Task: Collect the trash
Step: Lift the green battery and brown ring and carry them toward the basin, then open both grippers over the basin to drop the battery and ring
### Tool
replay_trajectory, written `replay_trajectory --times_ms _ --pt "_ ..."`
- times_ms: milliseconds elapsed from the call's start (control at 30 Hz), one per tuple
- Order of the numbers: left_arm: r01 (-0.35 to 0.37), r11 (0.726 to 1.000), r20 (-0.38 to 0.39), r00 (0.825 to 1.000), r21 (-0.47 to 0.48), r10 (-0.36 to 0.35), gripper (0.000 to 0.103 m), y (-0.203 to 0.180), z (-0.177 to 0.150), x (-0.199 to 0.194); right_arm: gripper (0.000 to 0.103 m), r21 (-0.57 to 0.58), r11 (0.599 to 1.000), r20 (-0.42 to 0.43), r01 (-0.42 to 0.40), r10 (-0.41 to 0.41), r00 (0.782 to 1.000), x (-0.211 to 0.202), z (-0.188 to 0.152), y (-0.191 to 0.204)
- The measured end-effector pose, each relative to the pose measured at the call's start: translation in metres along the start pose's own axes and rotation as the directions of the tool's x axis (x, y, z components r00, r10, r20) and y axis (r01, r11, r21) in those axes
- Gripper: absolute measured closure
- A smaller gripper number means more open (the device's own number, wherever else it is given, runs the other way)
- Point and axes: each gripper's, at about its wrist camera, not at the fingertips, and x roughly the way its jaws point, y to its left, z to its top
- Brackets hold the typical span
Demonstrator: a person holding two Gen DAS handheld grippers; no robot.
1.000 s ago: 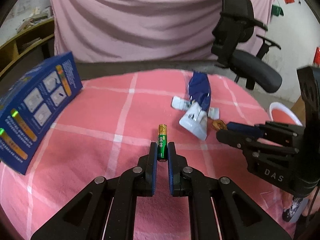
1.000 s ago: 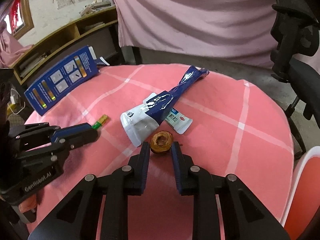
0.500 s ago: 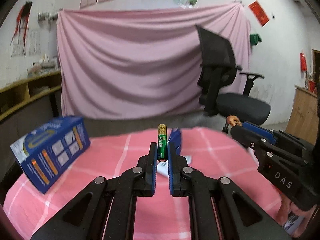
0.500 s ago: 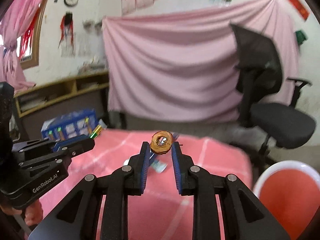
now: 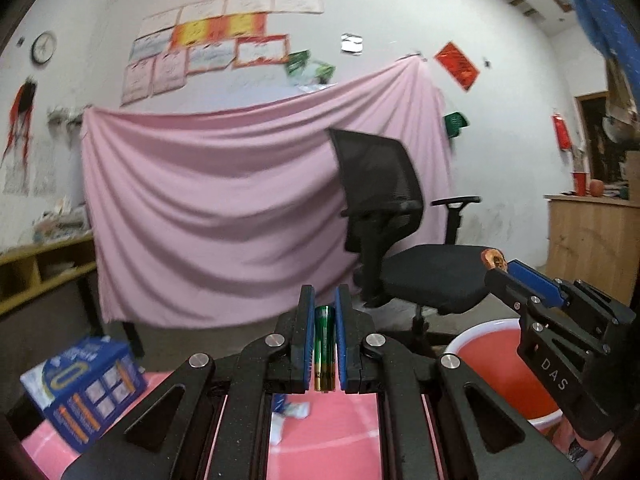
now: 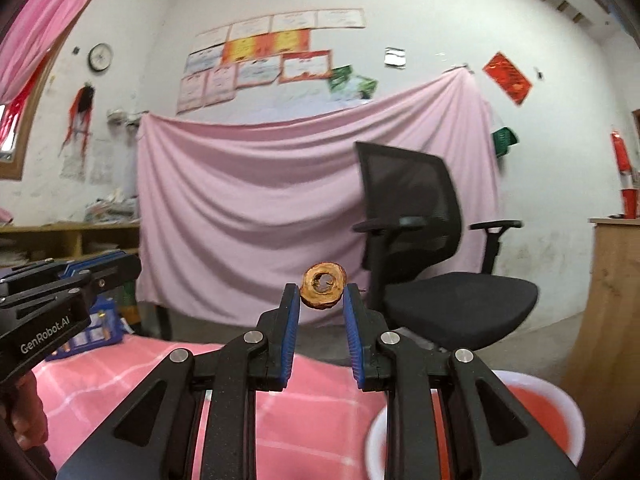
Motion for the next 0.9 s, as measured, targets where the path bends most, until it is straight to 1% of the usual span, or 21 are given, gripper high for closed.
replay_trajectory --times_ms 67,167,333,467,600,700,833,900 --pt "0.024 0.999 0.003 1.0 0.026 -0.024 0.095 -0.012 0.003 0.002 0.083 0.024 0.999 0.006 0.023 -0.023 1.0 -0.003 0.003 -0.012" --pt "0.06 0.997 -0.011 0.998 0.037 -0.06 0.095 -0.03 0.006 0.008 0.083 0.063 0.997 0.004 0.051 -0.052 0.999 -0.009 0.006 -0.033" --pt "0.106 0.994 -0.035 0.994 0.024 -0.105 0.095 -0.052 0.01 0.027 0.083 0.097 0.991 -0.034 0.094 -0.091 0.995 -0.012 0.005 -0.058" --pt "0.15 0.988 -0.043 0.988 0.03 -0.148 0.095 -0.08 0.014 0.039 0.083 0.117 0.985 -0.072 0.126 -0.118 0.99 -0.014 0.002 -0.076" --pt "0.198 0.98 -0.051 0.979 0.024 -0.197 0.095 -0.104 0.017 0.051 0.082 0.15 0.974 -0.097 0.167 -0.154 0.983 -0.018 -0.001 -0.095" --pt "0.24 0.971 -0.059 0.969 0.016 -0.239 0.095 -0.123 0.02 0.058 0.082 0.182 0.963 -0.117 0.2 -0.181 0.977 -0.021 -0.003 -0.112" --pt "0.281 0.96 -0.079 0.957 0.001 -0.28 0.095 -0.138 0.023 0.065 0.082 0.229 0.944 -0.155 0.237 -0.205 0.966 -0.023 -0.007 -0.132" --pt "0.303 0.953 -0.096 0.948 -0.021 -0.304 0.095 -0.144 0.025 0.072 0.082 0.253 0.934 -0.176 0.253 -0.213 0.961 -0.022 -0.009 -0.141"
